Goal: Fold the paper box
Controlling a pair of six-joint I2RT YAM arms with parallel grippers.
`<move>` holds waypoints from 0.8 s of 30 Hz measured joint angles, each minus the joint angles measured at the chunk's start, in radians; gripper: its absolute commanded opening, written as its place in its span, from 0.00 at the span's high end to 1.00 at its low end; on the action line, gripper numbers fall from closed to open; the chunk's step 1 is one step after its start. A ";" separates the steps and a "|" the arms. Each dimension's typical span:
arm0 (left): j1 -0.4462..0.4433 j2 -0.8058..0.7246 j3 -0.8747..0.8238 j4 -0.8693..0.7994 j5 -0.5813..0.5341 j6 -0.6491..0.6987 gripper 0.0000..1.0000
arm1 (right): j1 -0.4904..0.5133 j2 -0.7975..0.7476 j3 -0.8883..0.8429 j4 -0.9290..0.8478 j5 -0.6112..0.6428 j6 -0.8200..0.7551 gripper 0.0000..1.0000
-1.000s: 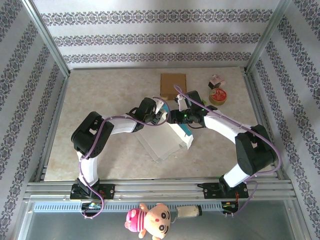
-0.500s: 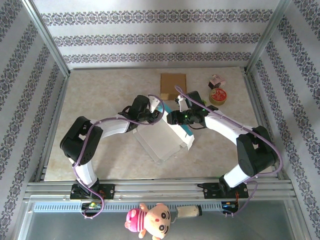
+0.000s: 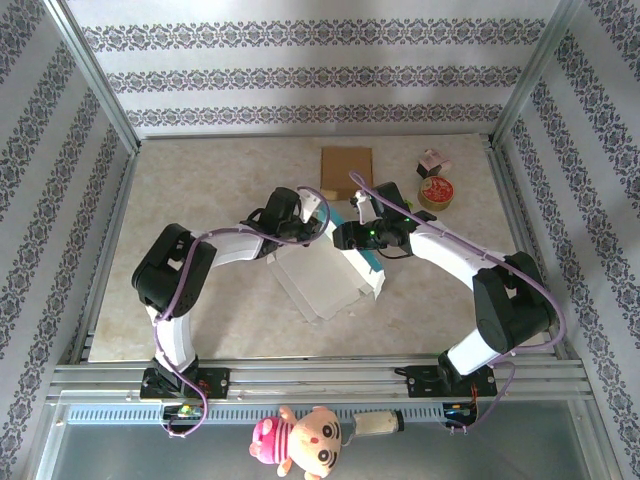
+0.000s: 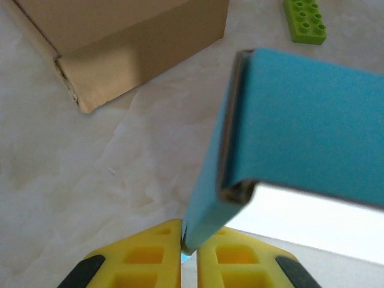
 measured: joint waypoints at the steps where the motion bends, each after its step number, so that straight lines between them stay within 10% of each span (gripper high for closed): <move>1: 0.000 0.002 0.000 0.005 0.003 -0.001 1.00 | 0.000 -0.001 0.005 -0.008 0.003 -0.001 0.35; 9: 0.000 -0.005 -0.054 0.090 -0.069 -0.064 1.00 | 0.000 -0.066 0.127 -0.080 0.153 0.031 0.28; 17: -0.008 -0.159 -0.164 0.046 -0.404 -0.212 1.00 | -0.007 -0.158 0.186 -0.111 0.410 0.092 0.22; 24: -0.074 -0.278 -0.269 0.031 -0.584 -0.331 0.69 | -0.016 -0.162 0.192 -0.184 0.456 0.198 0.24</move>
